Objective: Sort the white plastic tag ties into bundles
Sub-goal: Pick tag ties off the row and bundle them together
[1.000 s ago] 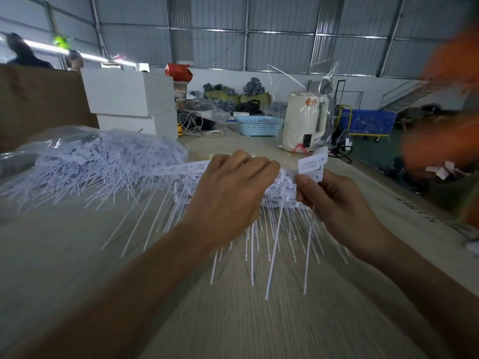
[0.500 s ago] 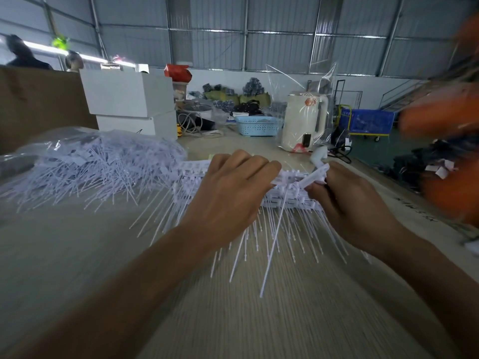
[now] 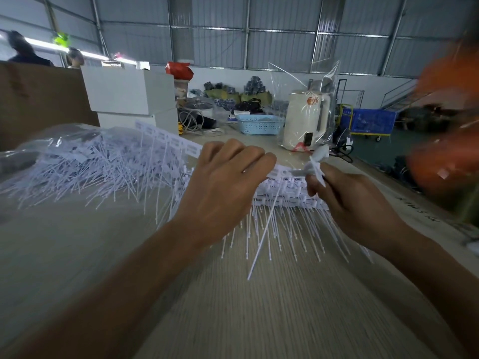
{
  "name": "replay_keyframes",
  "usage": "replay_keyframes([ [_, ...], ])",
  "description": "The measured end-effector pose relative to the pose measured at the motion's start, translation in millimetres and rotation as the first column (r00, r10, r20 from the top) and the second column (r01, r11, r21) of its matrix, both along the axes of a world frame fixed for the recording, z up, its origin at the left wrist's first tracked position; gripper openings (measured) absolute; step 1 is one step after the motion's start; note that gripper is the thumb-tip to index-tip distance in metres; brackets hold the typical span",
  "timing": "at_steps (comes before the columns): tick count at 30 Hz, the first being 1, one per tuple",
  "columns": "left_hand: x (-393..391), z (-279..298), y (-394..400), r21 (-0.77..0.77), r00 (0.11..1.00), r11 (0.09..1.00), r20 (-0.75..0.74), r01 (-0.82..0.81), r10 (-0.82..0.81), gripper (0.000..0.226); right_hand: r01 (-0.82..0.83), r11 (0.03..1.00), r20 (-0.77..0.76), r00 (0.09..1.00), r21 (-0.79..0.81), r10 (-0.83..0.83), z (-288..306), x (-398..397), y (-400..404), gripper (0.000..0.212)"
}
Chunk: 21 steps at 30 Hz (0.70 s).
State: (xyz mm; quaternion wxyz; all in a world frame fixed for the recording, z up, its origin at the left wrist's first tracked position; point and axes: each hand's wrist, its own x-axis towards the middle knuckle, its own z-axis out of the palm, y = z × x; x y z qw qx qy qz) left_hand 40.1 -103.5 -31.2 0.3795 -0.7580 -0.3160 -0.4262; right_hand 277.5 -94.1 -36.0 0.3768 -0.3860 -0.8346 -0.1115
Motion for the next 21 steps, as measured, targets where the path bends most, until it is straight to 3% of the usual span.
replay_keyframes([
  [10, 3, 0, 0, 0.063, 0.994, 0.997, -0.098, -0.043, 0.049, 0.024, 0.082, 0.996, 0.087, 0.993, 0.028, -0.085, -6, 11, 14, 0.024],
  [12, 1, 3, -2, 0.076, 0.998, 0.997, -0.061, -0.024, 0.029, 0.02, 0.139, 0.99, 0.006, 0.99, 0.013, -0.139, -4, 20, 20, 0.029],
  [16, -13, 9, -1, 0.053, 0.999, 0.999, 0.052, -0.002, -0.001, 0.006, 0.189, 0.965, -0.256, 0.938, -0.182, -0.232, 0, 44, 27, 0.038],
  [21, -13, 9, 0, -0.01, 0.998, 0.999, 0.061, 0.036, -0.035, 0.014, 0.043, 0.963, -0.301, 0.945, -0.265, -0.125, -3, 19, 21, 0.03],
])
